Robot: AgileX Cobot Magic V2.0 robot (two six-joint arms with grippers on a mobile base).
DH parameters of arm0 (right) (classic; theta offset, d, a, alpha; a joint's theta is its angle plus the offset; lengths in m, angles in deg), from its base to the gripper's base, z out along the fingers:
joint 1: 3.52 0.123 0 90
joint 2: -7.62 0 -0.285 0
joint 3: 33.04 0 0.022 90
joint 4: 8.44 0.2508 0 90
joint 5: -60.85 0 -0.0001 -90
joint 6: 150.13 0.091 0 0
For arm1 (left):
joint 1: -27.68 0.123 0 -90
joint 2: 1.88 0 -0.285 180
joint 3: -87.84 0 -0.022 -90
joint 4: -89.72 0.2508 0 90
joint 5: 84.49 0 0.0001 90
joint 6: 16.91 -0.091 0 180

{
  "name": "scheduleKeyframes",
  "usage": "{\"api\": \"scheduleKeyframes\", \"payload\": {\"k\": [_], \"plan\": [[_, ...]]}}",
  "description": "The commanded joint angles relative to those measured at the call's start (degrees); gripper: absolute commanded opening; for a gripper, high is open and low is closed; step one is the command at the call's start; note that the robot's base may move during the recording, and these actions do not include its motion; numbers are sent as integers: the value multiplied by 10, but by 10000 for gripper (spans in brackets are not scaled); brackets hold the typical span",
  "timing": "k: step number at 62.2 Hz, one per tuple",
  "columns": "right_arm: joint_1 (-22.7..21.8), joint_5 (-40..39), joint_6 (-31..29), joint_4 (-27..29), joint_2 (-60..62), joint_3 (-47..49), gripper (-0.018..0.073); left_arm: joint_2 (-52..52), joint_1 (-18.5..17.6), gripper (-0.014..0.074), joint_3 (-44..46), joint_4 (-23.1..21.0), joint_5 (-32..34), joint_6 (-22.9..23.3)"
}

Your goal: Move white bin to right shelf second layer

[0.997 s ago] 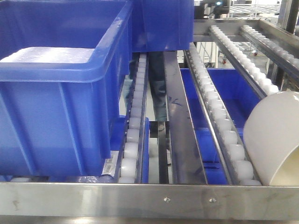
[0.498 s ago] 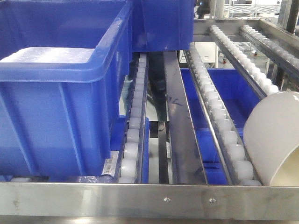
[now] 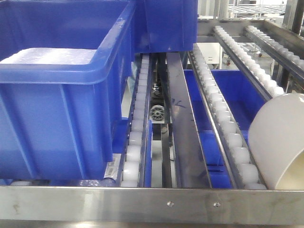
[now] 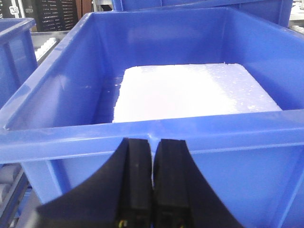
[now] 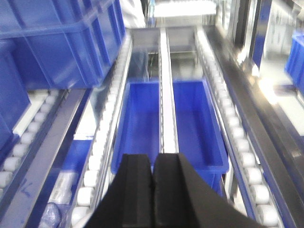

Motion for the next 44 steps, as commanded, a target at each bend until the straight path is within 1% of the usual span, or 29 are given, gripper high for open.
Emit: {"api": "scheduleKeyframes", "payload": {"k": [1,10,23,35,44], "plan": [[-3,-60,-2,-3,44,-25,56,-8,-1,85,-21,-3,49,2],[-3,-73,-2,-3,136,-106,56,-8,-1,85,-21,-3,49,2],[-3,-73,-2,-3,231,-171,56,-8,-1,85,-21,-3,49,2],[-3,-105,-2,-3,239,-199,56,-8,-1,85,-21,-3,49,2],[-3,-108,-2,-3,239,-199,56,-8,-1,85,-21,-3,49,2]]}}
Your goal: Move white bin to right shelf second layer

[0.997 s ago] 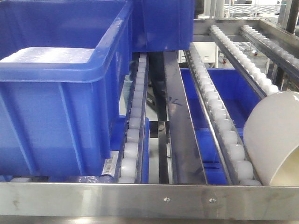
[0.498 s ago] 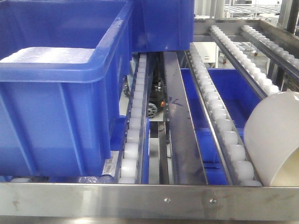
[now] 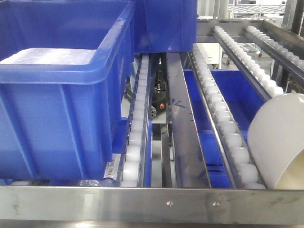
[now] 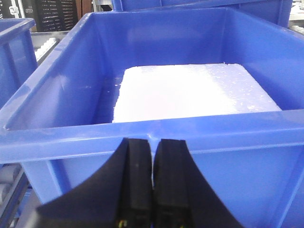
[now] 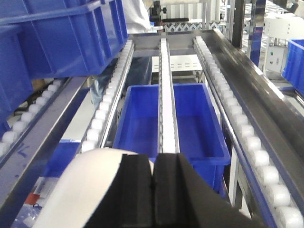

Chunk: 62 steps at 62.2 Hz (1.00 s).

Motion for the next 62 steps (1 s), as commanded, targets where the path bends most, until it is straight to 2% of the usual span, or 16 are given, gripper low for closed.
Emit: {"api": "scheduleKeyframes", "payload": {"k": [1,62], "plan": [[-3,-61,-2,-3,12,9,56,-8,-1,85,-21,-3,49,2],[-3,-61,-2,-3,12,9,56,-8,-1,85,-21,-3,49,2]]}}
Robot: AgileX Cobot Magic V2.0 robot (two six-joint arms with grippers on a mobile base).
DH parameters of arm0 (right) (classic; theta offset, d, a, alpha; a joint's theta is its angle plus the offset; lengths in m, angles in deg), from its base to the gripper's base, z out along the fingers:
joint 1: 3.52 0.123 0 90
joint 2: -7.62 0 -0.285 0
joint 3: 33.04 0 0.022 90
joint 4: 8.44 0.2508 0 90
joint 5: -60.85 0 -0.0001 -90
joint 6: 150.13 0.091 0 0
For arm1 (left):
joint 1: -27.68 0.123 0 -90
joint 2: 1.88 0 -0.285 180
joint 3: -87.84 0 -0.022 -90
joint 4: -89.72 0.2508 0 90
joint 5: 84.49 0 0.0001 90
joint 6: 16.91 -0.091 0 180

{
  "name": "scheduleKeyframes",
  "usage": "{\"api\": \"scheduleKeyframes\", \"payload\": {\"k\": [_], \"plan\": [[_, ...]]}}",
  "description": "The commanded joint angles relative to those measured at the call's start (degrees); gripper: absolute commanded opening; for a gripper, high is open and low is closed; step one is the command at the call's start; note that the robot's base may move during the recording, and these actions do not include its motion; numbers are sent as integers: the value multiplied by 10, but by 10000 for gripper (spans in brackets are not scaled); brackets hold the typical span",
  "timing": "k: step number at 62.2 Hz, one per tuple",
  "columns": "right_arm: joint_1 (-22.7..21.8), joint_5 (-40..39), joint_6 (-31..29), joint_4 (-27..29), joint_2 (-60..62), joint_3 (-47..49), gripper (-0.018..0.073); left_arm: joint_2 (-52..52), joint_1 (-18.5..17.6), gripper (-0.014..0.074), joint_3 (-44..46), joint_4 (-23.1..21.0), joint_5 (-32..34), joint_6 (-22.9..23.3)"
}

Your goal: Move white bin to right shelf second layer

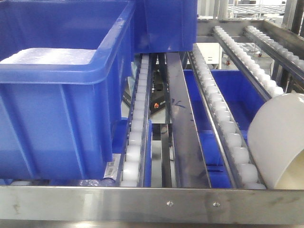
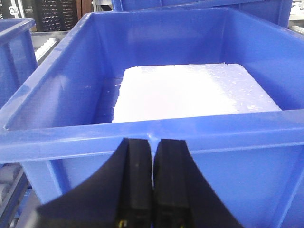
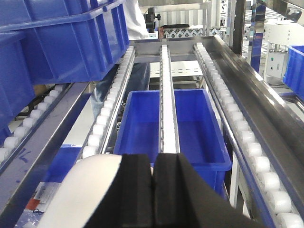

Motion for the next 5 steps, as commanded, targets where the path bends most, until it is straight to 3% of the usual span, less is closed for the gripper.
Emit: {"api": "scheduleKeyframes", "payload": {"k": [1,5], "plan": [[-3,-54,-2,-3,12,9,56,-8,-1,85,-21,-3,49,2],[-3,-54,-2,-3,12,9,56,-8,-1,85,-21,-3,49,2]]}}
